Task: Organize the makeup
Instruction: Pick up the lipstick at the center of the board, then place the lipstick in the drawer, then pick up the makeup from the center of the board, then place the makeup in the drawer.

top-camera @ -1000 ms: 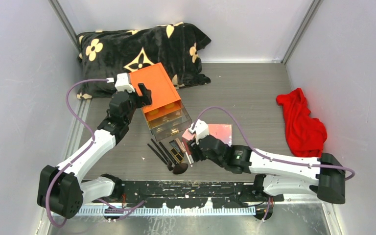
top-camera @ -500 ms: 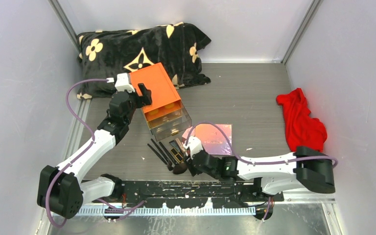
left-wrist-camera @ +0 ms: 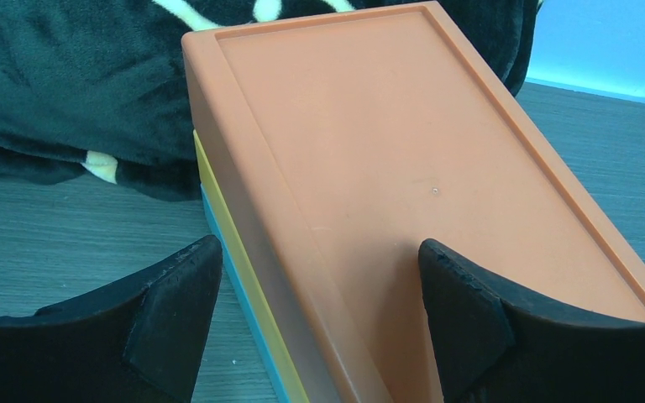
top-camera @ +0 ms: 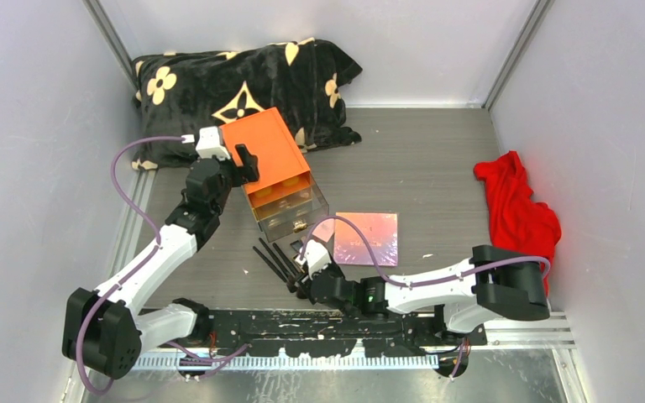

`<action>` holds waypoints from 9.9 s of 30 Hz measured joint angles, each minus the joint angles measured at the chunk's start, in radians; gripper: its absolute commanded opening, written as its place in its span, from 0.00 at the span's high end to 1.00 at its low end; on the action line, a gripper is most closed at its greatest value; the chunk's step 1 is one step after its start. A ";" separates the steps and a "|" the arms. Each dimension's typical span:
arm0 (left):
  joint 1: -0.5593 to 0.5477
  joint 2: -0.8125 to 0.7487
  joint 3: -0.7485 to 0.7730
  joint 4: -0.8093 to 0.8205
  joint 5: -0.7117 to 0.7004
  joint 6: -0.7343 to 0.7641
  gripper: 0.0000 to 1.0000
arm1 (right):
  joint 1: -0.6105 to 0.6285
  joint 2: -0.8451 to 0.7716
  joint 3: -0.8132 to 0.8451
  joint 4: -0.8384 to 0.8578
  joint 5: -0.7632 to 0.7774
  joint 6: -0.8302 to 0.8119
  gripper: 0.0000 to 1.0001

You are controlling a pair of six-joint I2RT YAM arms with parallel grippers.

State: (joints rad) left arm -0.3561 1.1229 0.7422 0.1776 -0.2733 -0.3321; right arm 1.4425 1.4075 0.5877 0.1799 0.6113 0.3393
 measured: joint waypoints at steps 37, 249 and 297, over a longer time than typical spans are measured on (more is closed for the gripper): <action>0.000 -0.003 -0.006 0.006 -0.001 -0.001 0.15 | -0.099 0.144 0.005 0.114 -0.084 0.016 0.52; 0.038 -0.017 -0.038 0.025 -0.004 0.029 0.13 | -0.159 0.260 0.018 0.264 0.008 0.089 0.50; 0.038 -0.017 -0.037 0.025 -0.005 0.029 0.13 | 0.022 -0.301 0.305 -0.348 0.121 -0.104 0.90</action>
State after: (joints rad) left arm -0.3183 1.1061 0.7048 0.2028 -0.2779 -0.3027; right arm 1.4643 1.1061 0.8925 -0.1684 0.7322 0.2356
